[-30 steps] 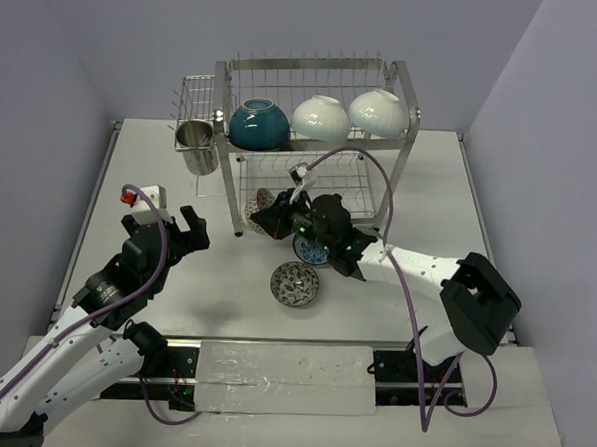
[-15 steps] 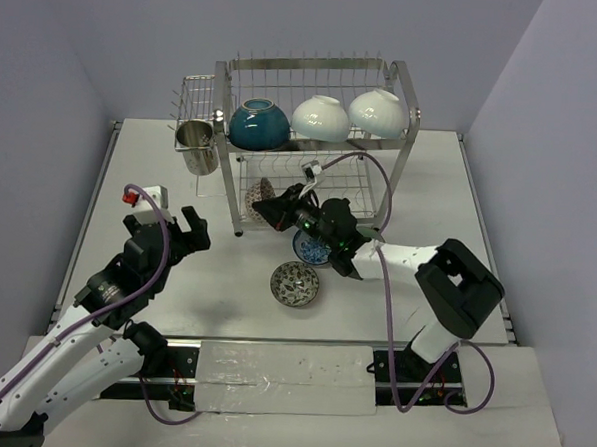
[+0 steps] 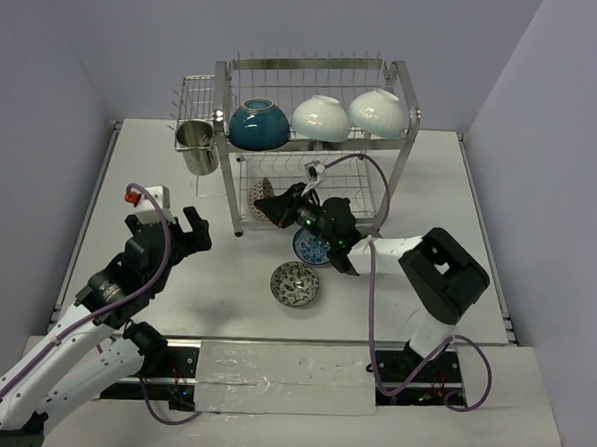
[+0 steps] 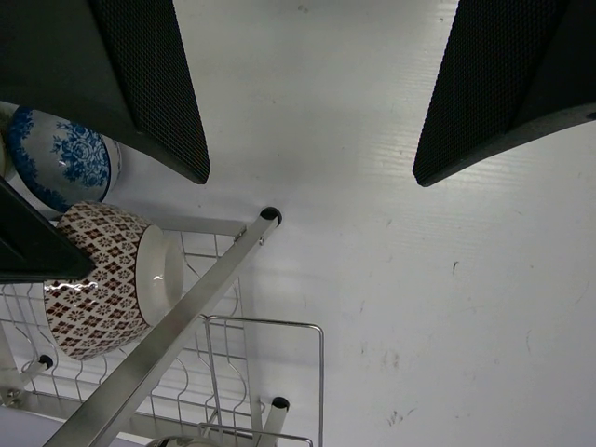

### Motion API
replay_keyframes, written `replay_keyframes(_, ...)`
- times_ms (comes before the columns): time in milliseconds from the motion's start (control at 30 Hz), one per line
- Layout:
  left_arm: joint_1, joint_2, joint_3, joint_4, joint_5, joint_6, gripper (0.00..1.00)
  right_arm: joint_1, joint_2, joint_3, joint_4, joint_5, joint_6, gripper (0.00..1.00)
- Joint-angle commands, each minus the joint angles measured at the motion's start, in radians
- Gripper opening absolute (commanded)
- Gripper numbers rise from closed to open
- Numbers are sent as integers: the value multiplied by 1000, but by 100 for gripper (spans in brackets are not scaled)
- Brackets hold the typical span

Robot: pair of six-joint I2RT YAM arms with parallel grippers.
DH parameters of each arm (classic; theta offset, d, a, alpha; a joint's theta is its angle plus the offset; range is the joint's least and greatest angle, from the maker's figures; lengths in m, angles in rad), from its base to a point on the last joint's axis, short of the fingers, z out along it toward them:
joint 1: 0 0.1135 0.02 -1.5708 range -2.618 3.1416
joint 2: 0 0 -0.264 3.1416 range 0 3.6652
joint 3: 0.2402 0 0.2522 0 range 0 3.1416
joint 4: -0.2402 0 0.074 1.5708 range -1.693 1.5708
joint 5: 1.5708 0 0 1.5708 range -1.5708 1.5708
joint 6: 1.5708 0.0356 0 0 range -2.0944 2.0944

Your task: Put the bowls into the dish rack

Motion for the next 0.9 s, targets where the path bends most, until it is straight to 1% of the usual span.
replay_keyframes(0,6,7,-3,41,18,26,97,-30,10,46,165,-8,21,0)
replay_keyframes(267,4,1,-5,41,17,26,96,-55,76,138,165,-67,44,0)
replay_keyframes(400,4,3,-6,39,17,26,96,-59,113,176,163,-65,53,0)
replay_keyframes(633,4,3,-5,39,18,24,96,-70,188,257,182,-85,118,0)
replay_keyframes(867,6,7,-5,41,21,26,96,-68,247,293,217,-82,167,0)
